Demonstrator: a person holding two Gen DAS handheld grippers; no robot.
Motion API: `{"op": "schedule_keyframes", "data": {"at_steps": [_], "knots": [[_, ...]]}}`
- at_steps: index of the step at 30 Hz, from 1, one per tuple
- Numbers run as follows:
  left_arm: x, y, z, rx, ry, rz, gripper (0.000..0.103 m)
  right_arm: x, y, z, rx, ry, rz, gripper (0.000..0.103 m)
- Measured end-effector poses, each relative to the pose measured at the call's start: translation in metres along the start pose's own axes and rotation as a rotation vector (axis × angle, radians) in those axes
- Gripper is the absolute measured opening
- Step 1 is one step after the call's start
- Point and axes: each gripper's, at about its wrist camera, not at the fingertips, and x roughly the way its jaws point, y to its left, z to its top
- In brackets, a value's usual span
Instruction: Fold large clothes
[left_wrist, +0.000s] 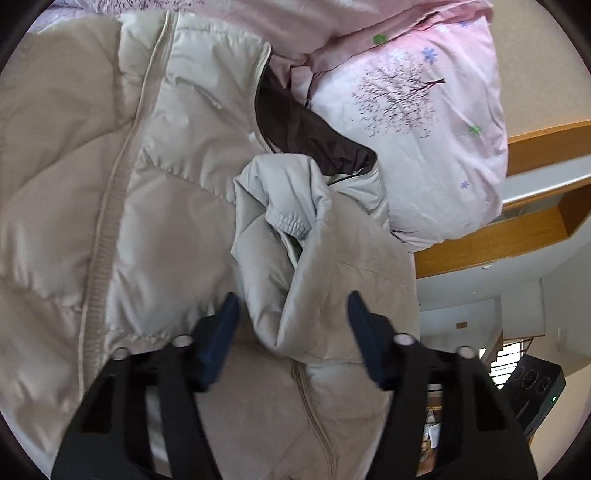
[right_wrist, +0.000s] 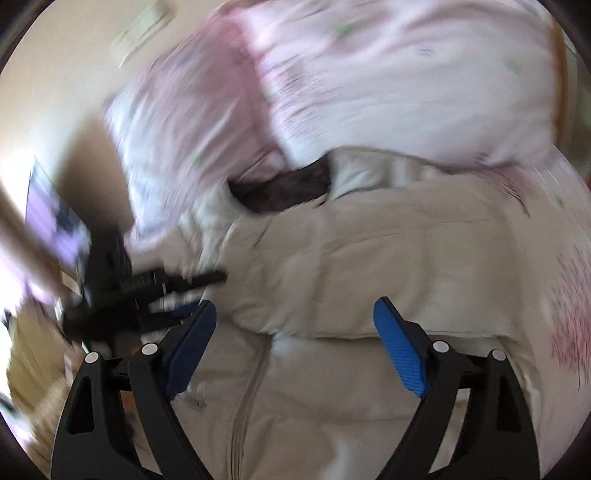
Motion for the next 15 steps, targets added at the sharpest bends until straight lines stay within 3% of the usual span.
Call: {"op": "schedule_keyframes", "data": {"at_steps": [2, 5, 11, 15], "knots": [[0.006, -0.003, 0.0, 0.017, 0.005, 0.018, 0.031, -0.012, -0.018, 0.006, 0.066, -0.035, -0.008, 0.089], [0.007, -0.006, 0.002, 0.038, -0.01, 0.02, 0.015, -0.025, -0.038, 0.013, 0.136, -0.086, -0.038, 0.089], [-0.032, -0.002, 0.007, 0.088, -0.099, 0.057, 0.013, -0.043, -0.048, 0.016, 0.152, -0.159, -0.055, 0.089], [-0.035, 0.021, 0.008, 0.061, -0.08, 0.119, 0.014, -0.037, -0.05, 0.018, 0.169, -0.149, -0.058, 0.089]]}}
